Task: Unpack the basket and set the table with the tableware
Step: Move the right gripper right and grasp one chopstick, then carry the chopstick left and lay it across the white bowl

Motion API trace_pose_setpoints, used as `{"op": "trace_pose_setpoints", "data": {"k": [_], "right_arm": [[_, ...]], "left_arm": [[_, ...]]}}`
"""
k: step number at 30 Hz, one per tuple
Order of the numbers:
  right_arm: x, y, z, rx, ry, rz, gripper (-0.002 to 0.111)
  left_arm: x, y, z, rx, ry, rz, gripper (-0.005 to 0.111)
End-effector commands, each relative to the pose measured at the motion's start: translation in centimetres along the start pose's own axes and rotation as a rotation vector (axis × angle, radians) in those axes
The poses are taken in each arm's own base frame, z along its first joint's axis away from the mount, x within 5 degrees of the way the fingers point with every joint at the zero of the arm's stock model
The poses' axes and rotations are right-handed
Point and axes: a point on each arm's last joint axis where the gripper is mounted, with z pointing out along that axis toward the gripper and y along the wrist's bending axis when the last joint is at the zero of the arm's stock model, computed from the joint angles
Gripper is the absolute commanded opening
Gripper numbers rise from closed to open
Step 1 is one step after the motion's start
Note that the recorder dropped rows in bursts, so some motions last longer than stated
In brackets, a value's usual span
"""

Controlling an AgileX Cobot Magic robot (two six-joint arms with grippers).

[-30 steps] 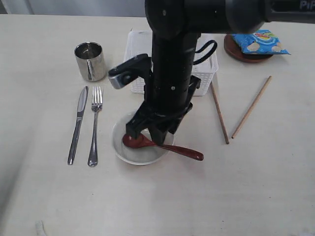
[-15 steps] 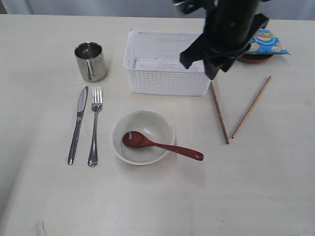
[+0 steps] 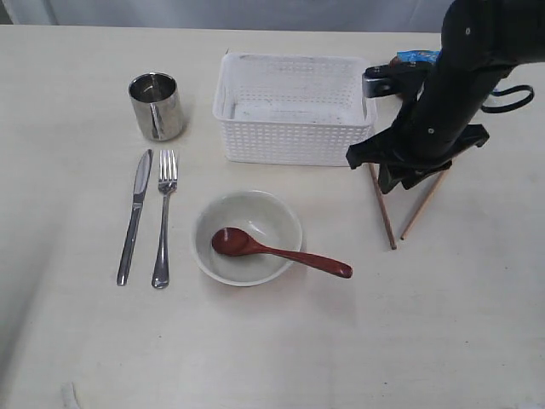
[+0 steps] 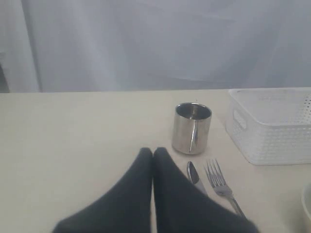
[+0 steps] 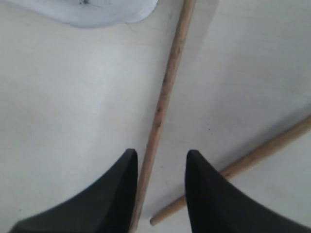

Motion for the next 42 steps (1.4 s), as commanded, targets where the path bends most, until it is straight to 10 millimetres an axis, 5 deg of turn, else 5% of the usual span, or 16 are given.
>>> {"op": "trace_pose_setpoints", "data": {"k": [1,14,18,22,27,36,42], "right_arm": [[0.0,-0.3,1.7,-0.005,0.005,0.019,0.032],[0.2,0.4,4.8,-0.007,0.067,0.025,0.031],[0.3,0.3,5.3,-0.006,0.085,0.007,0.003],[0.4,0.3,4.7,-0.003,0.087,-0.008,-0.001],[0.2,0.5,1.5,-0.001,0.017,-0.014,-0.001],[1.1,0.2,-7.1,0.062,-0.179,0.024,-0.001],[3.3,4.2,-11.1,-0.089,-0.217,-0.047,-0.001]], "left_arm": [[0.0,0.0,0.0,0.002,-0.011,-0.003,0.000],[0.0,0.0,0.0,0.002,-0.011,-0.003,0.000],[0.0,0.0,0.0,0.002,-0.011,-0.003,0.000],[0.0,0.0,0.0,0.002,-0.011,-0.003,0.000],[0.0,0.0,0.0,0.002,-0.011,-0.003,0.000],[0.0,0.0,0.0,0.002,-0.011,-0.003,0.000],[0.0,0.0,0.0,0.002,-0.011,-0.003,0.000]]}}
